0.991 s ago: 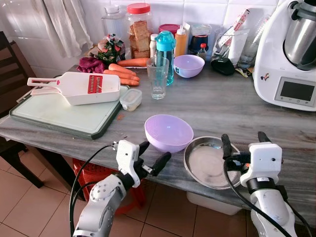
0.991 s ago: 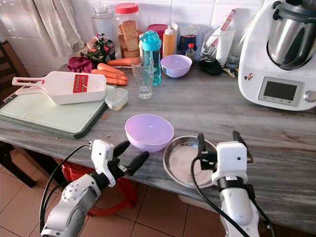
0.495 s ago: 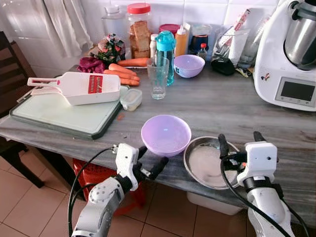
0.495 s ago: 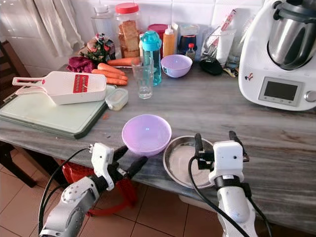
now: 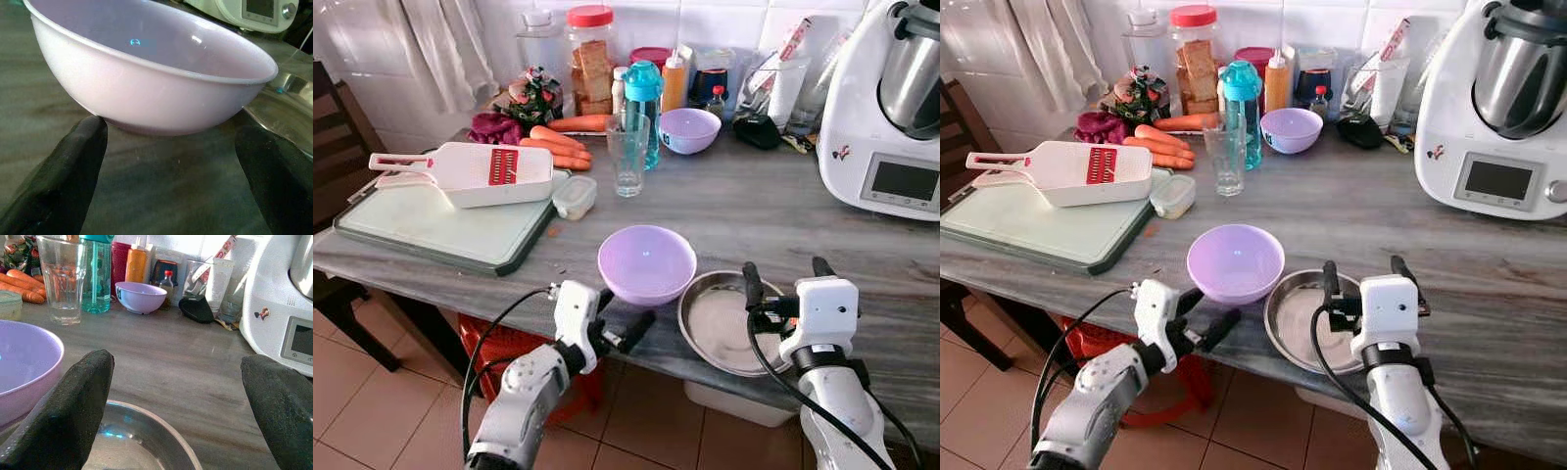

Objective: Setting the table

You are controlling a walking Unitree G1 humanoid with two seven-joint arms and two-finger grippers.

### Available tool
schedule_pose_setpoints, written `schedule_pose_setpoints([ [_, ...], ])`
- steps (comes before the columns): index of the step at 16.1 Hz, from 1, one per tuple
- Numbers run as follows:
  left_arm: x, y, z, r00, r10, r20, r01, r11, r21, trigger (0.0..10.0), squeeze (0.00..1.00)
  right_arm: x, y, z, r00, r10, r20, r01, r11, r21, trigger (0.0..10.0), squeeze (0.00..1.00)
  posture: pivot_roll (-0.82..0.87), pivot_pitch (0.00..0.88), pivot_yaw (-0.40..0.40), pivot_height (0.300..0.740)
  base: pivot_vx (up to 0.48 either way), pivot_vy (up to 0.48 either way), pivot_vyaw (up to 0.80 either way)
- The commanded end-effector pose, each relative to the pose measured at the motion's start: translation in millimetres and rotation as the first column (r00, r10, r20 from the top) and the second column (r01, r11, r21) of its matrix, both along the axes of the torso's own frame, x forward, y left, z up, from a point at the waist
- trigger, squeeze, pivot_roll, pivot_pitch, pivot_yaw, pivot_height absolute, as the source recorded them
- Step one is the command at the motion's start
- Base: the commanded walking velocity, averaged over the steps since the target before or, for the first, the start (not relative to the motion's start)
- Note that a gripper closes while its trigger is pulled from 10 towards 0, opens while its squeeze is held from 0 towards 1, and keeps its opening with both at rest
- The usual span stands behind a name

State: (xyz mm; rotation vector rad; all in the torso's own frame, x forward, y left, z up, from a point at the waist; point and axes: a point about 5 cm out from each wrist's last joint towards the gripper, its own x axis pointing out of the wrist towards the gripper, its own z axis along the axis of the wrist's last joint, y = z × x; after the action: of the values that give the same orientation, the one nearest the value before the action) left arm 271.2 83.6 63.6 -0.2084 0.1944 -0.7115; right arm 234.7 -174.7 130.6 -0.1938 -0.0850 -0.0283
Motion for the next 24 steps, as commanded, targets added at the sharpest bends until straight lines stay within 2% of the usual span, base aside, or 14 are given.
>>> schedule_pose_setpoints([
  [1,3.5,-0.4,1,1.0,0.001,0.009,-0.001,1.0,0.012,10.0,0.0,2.0,4.1,2,1.0,0.017,0.009,-0.017,1.0,0.005,10.0,0.0,0.04,0.001,0.046,0.74,0.0,0.0,0.0],
  [6,5.3,2.1,-2,1.0,0.01,0.009,-0.01,1.0,0.022,10.0,0.0,2.1,3.9,0,1.0,0.017,0.005,-0.017,1.0,0.008,10.0,0.0,0.04,0.001,0.047,0.74,0.0,0.0,0.0],
  [9,3.8,17.7,-7,0.998,0.061,-0.002,-0.061,0.997,0.049,10.0,0.0,1.9,3.5,-1,1.0,0.018,0.001,-0.018,1.0,0.009,10.0,0.0,0.05,0.001,0.044,0.74,0.0,0.0,0.0],
  [12,1.5,47.6,-13,0.986,0.168,0.005,-0.168,0.981,0.094,10.0,0.0,3.3,5.0,-1,1.0,0.03,0.002,-0.03,0.999,0.013,10.0,0.0,0.06,0.0,0.038,0.74,0.0,0.0,0.0],
  [13,0.9,61.2,-12,0.972,0.232,0.025,-0.234,0.967,0.104,10.0,0.0,3.6,4.8,-1,0.999,0.036,0.002,-0.036,0.999,0.015,10.0,0.0,0.06,0.0,0.034,0.74,0.0,0.0,0.0],
  [16,-2.9,83.7,-3,0.918,0.378,0.115,-0.39,0.914,0.108,10.0,0.0,2.5,5.8,-3,0.998,0.067,-0.008,-0.067,0.998,0.009,10.0,0.0,0.07,0.0,0.027,0.74,0.0,0.0,0.0],
  [18,-5.1,88.1,2,0.891,0.426,0.155,-0.445,0.888,0.117,10.0,0.0,2.6,4.9,-3,0.997,0.071,-0.007,-0.071,0.997,0.006,10.0,0.0,0.08,0.0,0.024,0.74,0.0,0.0,0.0],
  [19,-5.7,90.5,6,0.865,0.466,0.186,-0.492,0.86,0.134,10.0,0.0,2.9,4.9,-2,0.997,0.075,-0.003,-0.075,0.997,0.002,10.0,0.0,0.08,0.0,0.022,0.74,0.0,0.0,0.0],
  [22,-4.4,94.0,11,0.833,0.506,0.224,-0.544,0.823,0.163,10.0,0.0,1.6,5.1,-2,0.997,0.078,0.0,-0.078,0.997,-0.001,10.0,0.0,0.08,0.0,0.022,0.74,0.0,0.0,0.0],
  [23,-3.4,98.1,14,0.803,0.542,0.249,-0.588,0.789,0.179,10.0,0.0,-1.9,3.7,-2,0.997,0.08,0.004,-0.08,0.997,-0.004,10.0,0.0,0.08,0.0,0.024,0.74,0.0,0.0,0.0],
  [24,-3.1,99.9,23,0.776,0.542,0.323,-0.611,0.773,0.171,10.0,0.0,-3.6,2.6,-3,0.997,0.081,0.004,-0.081,0.997,-0.006,10.0,0.0,0.07,0.0,0.024,0.74,0.0,0.0,0.0],
])
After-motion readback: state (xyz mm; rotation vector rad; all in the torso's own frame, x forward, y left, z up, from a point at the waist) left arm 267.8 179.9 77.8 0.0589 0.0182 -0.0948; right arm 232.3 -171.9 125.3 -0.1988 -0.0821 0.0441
